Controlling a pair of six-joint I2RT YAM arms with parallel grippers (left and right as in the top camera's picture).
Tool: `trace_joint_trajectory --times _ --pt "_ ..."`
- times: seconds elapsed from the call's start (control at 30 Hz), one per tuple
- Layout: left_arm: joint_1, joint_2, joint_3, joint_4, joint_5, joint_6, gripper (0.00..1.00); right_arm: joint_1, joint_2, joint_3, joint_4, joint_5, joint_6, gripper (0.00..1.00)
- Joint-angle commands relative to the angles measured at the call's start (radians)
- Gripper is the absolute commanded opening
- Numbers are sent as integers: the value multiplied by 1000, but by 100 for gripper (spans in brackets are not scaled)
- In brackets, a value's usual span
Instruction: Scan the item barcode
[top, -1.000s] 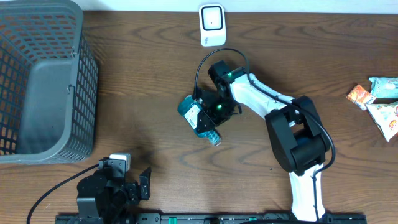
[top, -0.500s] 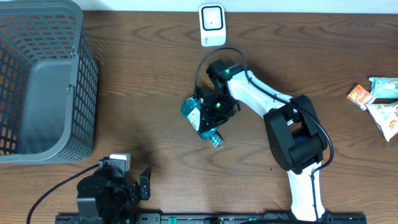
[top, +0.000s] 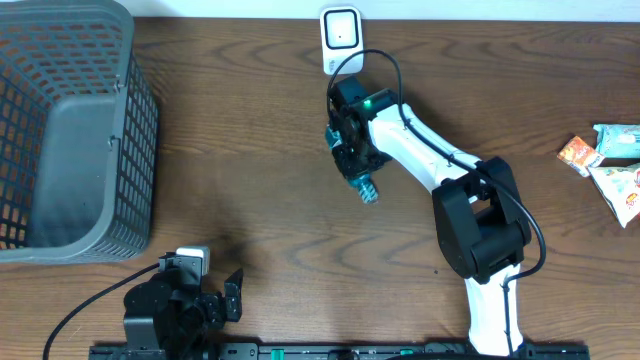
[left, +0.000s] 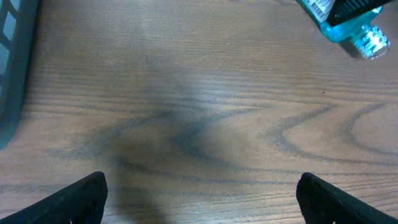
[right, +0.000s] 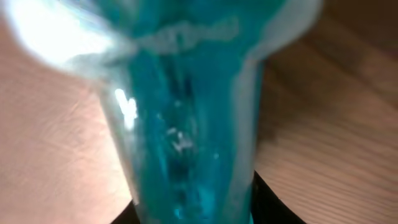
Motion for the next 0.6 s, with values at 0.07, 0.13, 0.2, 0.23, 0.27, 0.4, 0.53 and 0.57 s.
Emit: trace_joint_trajectory --times 0.07,0.13,0.2,0.23,0.27,0.4,0.53,0.57 --pt "5 -3 9 -1 13 14 97 4 88 -55 0 177 30 45" --pt "5 -3 9 -1 13 14 97 4 88 -55 0 176 43 45" --pt "5 -3 9 -1 13 14 97 4 88 -55 0 173 54 44" --pt "5 -3 9 -1 13 14 97 4 88 -55 -1 171 55 44" --pt "5 -3 9 0 13 14 97 5 88 -55 -2 170 61 41" --pt "5 -3 9 0 13 14 97 7 88 -55 -24 169 77 31" --pt "5 -3 9 0 13 14 97 7 88 -55 -46 170 115 35" --pt "5 -3 9 -1 13 14 97 7 88 -55 -50 169 125 35"
